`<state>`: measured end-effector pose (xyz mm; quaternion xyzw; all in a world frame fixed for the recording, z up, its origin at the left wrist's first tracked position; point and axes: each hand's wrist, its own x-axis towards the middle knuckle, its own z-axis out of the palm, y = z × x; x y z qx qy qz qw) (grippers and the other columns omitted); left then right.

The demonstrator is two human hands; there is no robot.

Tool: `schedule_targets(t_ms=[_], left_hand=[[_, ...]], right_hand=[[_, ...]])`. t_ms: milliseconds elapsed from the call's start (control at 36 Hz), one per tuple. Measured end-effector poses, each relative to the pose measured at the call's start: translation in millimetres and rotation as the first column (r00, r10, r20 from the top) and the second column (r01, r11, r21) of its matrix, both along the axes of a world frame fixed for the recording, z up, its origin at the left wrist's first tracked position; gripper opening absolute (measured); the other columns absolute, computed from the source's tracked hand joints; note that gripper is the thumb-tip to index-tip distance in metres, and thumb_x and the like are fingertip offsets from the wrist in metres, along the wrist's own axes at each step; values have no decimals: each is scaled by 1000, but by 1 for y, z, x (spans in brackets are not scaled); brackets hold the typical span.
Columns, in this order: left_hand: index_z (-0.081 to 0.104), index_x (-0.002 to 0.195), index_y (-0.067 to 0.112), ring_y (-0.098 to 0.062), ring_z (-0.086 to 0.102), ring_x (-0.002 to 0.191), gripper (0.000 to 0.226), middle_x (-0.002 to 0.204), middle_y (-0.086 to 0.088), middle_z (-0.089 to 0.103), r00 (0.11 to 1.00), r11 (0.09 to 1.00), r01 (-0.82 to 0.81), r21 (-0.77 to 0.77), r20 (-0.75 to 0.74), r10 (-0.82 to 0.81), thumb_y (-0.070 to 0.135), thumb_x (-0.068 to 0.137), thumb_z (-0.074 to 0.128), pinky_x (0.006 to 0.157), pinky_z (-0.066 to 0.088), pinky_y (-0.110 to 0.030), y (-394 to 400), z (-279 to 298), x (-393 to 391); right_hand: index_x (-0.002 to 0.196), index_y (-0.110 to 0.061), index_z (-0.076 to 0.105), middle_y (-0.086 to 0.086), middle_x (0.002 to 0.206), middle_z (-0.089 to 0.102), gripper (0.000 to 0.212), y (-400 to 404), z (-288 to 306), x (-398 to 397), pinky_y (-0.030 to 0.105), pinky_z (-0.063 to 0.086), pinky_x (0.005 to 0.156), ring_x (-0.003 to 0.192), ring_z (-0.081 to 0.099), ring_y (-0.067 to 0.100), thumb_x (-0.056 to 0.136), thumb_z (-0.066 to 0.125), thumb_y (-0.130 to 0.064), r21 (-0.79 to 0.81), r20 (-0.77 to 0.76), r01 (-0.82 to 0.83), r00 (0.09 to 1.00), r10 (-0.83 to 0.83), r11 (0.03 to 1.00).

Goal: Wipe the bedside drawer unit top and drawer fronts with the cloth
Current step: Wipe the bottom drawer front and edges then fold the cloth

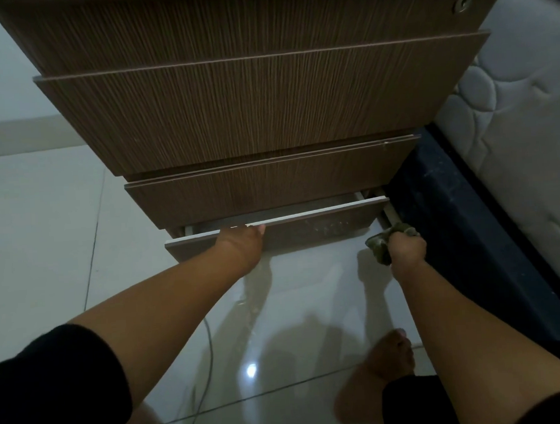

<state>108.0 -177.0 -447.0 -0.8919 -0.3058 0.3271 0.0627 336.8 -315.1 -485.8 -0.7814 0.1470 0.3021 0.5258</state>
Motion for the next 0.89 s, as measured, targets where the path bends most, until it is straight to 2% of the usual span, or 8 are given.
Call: schedule_targets(t_ms=[167, 306, 417, 472, 528, 667, 778, 889], left_hand=[[-6, 151, 10, -28, 35, 134, 75, 150, -12, 32, 999, 997, -48, -61, -15, 47, 8, 93, 43, 106, 30, -43, 5, 1, 4], [-10, 150, 11, -27, 37, 133, 80, 151, -10, 29, 998, 998, -56, -36, 12, 57, 12, 93, 46, 108, 31, -43, 10, -10, 2], [-12, 150, 14, -23, 18, 144, 79, 159, -4, 8, 995, 991, -93, -101, 13, 95, 14, 93, 44, 113, 18, -46, 9, -12, -6], [-12, 150, 16, -19, 4, 147, 74, 160, 0, -6, 996, 987, -84, -139, -3, 85, 18, 97, 39, 115, 14, -47, 8, -14, -11], [-10, 151, 19, -17, 1, 147, 71, 159, 3, -10, 997, 986, -62, -154, 27, 67, 19, 98, 37, 115, 15, -46, 10, -14, -17], [1, 152, 19, -21, 19, 144, 62, 160, 2, 2, 999, 994, -7, -112, 51, 13, 24, 99, 33, 112, 24, -38, 18, -3, -29], [9, 152, 17, -24, 31, 138, 58, 158, -1, 16, 1000, 998, 10, -58, -4, -10, 22, 99, 32, 106, 33, -36, 25, 6, -41], [22, 149, 17, -23, 40, 132, 55, 151, -2, 32, 998, 999, 50, -21, 40, -49, 21, 97, 37, 101, 40, -37, 35, 15, -52]], right_hand=[[126, 3, 50, 20, 127, 58, 36, 16, 7, 10, 31, 55, 70, 94, 63, 32, 92, 36, 0, 126, -12, 68, 998, -67, 990], [103, -8, 57, 15, 102, 61, 28, 30, 6, 24, 38, 56, 70, 78, 62, 28, 85, 37, 0, 173, -5, 47, 999, -47, 984], [71, -8, 50, 12, 72, 55, 27, 42, 12, 22, 36, 52, 62, 61, 56, 25, 87, 33, 5, 227, -31, 2, 1000, 5, 974], [67, -11, 47, 9, 70, 52, 30, 47, 14, 23, 35, 50, 58, 60, 54, 22, 87, 34, 6, 244, -43, -14, 999, 25, 970], [67, -11, 45, 8, 72, 50, 28, 53, 14, 27, 36, 50, 61, 62, 53, 22, 87, 37, 7, 242, -61, -16, 998, 32, 970], [69, -13, 42, 4, 71, 43, 29, 70, 18, 26, 31, 46, 67, 59, 46, 17, 87, 37, 8, 265, -81, 18, 997, 3, 964], [61, -17, 24, 1, 62, 24, 37, 78, 19, 17, 14, 27, 35, 47, 27, 13, 86, 26, 10, 302, -103, 41, 995, -10, 953], [62, -16, 24, 0, 64, 24, 37, 86, 18, 6, 9, 25, 30, 49, 24, 12, 87, 25, 11, 337, -154, 41, 988, 12, 941]])
